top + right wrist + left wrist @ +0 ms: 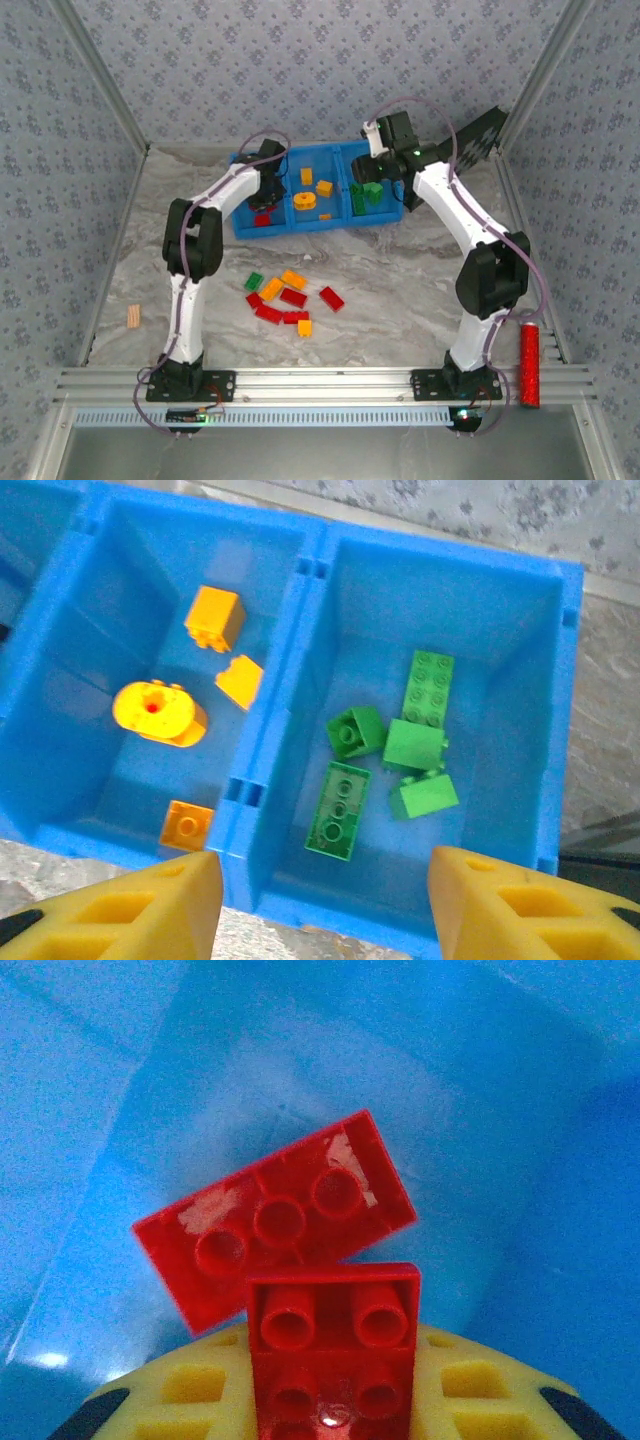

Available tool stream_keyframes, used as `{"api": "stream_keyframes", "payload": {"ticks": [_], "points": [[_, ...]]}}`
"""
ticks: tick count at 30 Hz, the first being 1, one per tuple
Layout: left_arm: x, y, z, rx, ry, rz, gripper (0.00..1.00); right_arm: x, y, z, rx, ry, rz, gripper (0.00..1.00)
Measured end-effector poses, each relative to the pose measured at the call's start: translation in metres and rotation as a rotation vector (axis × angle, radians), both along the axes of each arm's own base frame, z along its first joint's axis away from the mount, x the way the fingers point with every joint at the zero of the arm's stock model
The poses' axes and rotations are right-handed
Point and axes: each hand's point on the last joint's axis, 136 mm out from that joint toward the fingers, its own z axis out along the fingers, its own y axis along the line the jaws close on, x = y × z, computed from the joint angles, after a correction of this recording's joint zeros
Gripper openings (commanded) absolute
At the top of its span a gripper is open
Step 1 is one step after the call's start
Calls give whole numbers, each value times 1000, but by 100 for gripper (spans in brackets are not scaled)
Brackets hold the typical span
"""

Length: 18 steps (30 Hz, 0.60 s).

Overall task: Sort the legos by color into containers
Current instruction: Place the lego in the container.

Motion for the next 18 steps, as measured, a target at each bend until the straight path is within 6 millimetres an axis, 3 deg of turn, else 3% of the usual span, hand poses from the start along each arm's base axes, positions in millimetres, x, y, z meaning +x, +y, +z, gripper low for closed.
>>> {"api": "stream_keyframes", "payload": {"ticks": [6, 13, 15, 18], "points": [[15, -1, 16, -22, -42, 4, 41, -7, 14, 18, -16, -19, 35, 59], [11, 0, 19, -14, -39, -25, 52, -7, 20, 65, -21, -106, 42, 59], [4, 3, 27, -11, -41, -35, 53, -6, 23, 73, -24, -123, 44, 59], [-4, 5, 54, -21, -79, -45, 53, -6, 29, 74, -31, -126, 50, 59]]}}
